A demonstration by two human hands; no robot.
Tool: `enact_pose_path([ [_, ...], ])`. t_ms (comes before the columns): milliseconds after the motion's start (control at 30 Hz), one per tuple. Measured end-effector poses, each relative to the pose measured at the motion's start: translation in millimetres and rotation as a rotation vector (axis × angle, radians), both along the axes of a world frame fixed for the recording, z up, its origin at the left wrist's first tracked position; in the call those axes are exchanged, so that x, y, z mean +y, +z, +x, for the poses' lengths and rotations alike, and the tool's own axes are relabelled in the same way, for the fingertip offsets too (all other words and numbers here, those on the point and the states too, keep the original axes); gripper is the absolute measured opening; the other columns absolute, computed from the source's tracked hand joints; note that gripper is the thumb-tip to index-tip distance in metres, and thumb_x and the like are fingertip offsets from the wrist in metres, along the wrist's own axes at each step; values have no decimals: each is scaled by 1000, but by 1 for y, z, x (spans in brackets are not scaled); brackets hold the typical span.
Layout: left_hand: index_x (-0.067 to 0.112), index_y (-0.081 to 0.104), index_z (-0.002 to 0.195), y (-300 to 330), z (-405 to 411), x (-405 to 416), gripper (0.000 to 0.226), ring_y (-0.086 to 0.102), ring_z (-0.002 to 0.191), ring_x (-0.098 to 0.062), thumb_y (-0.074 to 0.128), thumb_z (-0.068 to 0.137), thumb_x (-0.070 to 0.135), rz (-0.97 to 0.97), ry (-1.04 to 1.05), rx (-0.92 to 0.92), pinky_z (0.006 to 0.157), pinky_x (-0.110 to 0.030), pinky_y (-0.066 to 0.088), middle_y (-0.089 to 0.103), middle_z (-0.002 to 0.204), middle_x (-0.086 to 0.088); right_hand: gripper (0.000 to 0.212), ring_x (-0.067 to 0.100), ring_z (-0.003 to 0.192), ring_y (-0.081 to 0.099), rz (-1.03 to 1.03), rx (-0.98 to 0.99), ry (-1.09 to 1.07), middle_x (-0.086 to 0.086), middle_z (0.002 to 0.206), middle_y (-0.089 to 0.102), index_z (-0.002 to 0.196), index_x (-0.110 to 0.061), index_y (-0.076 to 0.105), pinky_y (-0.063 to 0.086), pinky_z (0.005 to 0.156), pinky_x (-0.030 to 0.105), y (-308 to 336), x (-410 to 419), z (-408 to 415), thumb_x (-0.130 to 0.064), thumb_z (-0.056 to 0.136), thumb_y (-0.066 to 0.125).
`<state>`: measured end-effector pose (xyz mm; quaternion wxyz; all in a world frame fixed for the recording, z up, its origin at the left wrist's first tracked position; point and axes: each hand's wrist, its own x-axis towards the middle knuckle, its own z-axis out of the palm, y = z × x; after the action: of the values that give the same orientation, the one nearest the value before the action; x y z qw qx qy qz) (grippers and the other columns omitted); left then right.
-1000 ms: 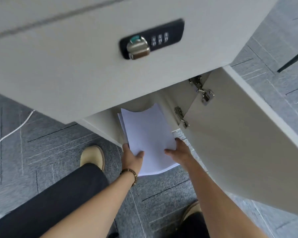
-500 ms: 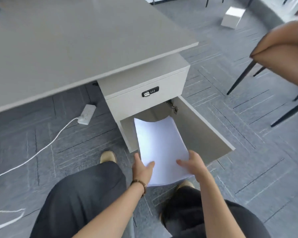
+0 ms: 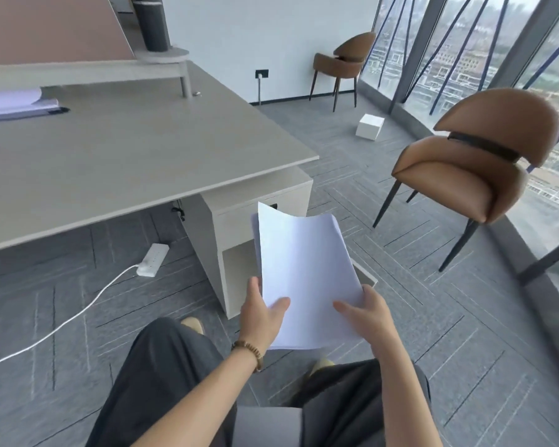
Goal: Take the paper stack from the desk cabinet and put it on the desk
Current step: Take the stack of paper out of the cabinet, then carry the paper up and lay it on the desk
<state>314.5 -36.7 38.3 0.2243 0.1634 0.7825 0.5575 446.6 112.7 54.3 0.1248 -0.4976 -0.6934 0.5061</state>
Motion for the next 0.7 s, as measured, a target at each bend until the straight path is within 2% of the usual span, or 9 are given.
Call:
enact_pose_path([
  [67,15,45,111,21,-3,-12,40,65,89,-11,72,81,18,84,10,3,71,-25,54,66,107,3,31,18,91,64,27,69,4,-1,102,66,106,-20,59,54,70,36,23,-12,1,-22,79,72],
  [133,17,45,112,45,-7,-26,41,65,89,-8,72,81,16,172,3,-32,72,-25,53,65,105,6,34,20,93,65,58,131,14,-1,103,67,108,-21,60,56,76,40,46,-25,-1,-24,77,73],
  [267,21,41,116,90,-19,-60,47,67,97,-15,73,81,22,288,-31,-33,84,-38,55,65,112,5,28,24,93,66,106,224,88,1,101,67,98,-23,59,56,82,48,88,-51,-13,-29,75,75],
  [400,18,39,118,125,-30,-97,45,66,94,-11,71,86,18,361,23,18,75,-29,52,65,110,3,43,28,95,69,173,323,189,4,103,72,99,-21,62,57,86,56,124,-78,-34,-37,61,73],
  [533,21,40,116,150,-42,-128,40,64,96,-11,67,89,10,449,132,0,76,-30,51,63,113,3,40,32,94,69,210,429,269,6,99,73,99,-18,63,57,83,54,156,-105,-57,-31,63,73],
  [633,19,50,123,162,-56,-147,39,67,99,-12,66,89,10,488,195,-2,74,-27,54,68,115,3,32,34,93,70,195,505,321,8,98,73,98,-17,65,56,82,55,172,-119,-81,-21,69,76],
  [700,19,55,124,167,-70,-158,38,68,102,-14,66,89,11,490,220,0,79,-29,55,70,117,3,27,31,94,70,168,541,373,5,100,74,99,-19,65,57,82,54,177,-126,-101,-13,76,78],
])
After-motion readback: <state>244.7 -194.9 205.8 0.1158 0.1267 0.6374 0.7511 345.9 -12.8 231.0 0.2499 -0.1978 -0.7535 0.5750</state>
